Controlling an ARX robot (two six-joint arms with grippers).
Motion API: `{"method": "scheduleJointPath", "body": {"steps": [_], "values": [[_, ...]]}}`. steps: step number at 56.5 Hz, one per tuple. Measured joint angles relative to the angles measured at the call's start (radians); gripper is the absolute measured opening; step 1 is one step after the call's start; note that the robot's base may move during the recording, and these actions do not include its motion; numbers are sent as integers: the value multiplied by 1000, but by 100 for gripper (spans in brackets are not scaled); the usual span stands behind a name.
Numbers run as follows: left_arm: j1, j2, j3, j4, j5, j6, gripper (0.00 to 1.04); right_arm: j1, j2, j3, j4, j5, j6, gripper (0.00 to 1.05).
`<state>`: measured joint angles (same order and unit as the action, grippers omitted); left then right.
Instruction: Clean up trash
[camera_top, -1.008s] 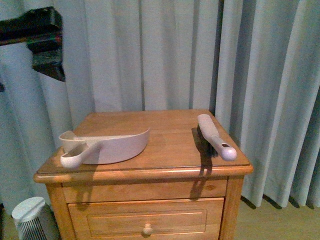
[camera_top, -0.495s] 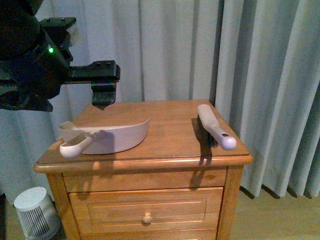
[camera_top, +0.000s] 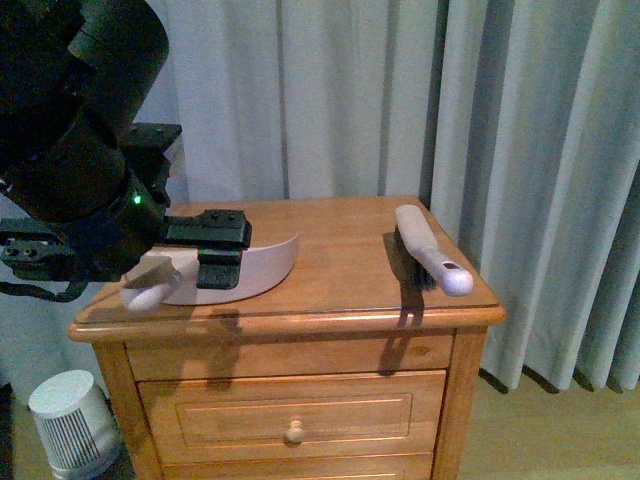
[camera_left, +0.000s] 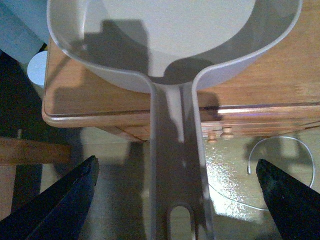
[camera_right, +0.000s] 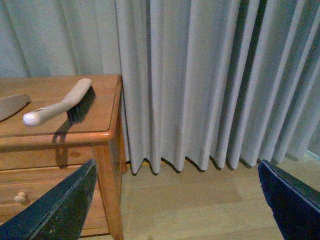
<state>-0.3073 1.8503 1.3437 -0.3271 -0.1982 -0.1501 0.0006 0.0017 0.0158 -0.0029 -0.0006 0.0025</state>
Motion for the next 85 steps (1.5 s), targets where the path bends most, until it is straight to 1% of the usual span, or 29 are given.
{"method": "scheduleJointPath", "body": {"steps": [37, 40, 46, 50, 52, 53, 55, 58, 61, 79, 85], "values": [[-1, 95, 78, -7, -4, 71, 96, 0, 0, 0, 0, 0, 0, 97], [0, 95, 80, -9, -5, 74, 90, 0, 0, 0, 0, 0, 0, 97], [2, 97, 85, -18, -5, 79, 67, 0, 0, 0, 0, 0, 0, 97], [3, 97, 85, -19, -4, 79, 56, 0, 0, 0, 0, 0, 0, 97], [3, 97, 85, -19, -4, 80, 48, 0, 0, 0, 0, 0, 0, 97], [3, 97, 85, -19, -4, 80, 47, 0, 0, 0, 0, 0, 0, 97], [3, 97, 85, -19, -4, 82, 40, 0, 0, 0, 0, 0, 0, 97], [3, 97, 85, -19, -5, 82, 32, 0, 0, 0, 0, 0, 0, 97], [4, 97, 85, -19, -4, 83, 30, 0, 0, 0, 0, 0, 0, 97], [15, 95, 85, -19, 14, 87, 29, 0, 0, 0, 0, 0, 0, 97], [24, 82, 85, 13, 26, 85, 29, 0, 0, 0, 0, 0, 0, 97]]}}
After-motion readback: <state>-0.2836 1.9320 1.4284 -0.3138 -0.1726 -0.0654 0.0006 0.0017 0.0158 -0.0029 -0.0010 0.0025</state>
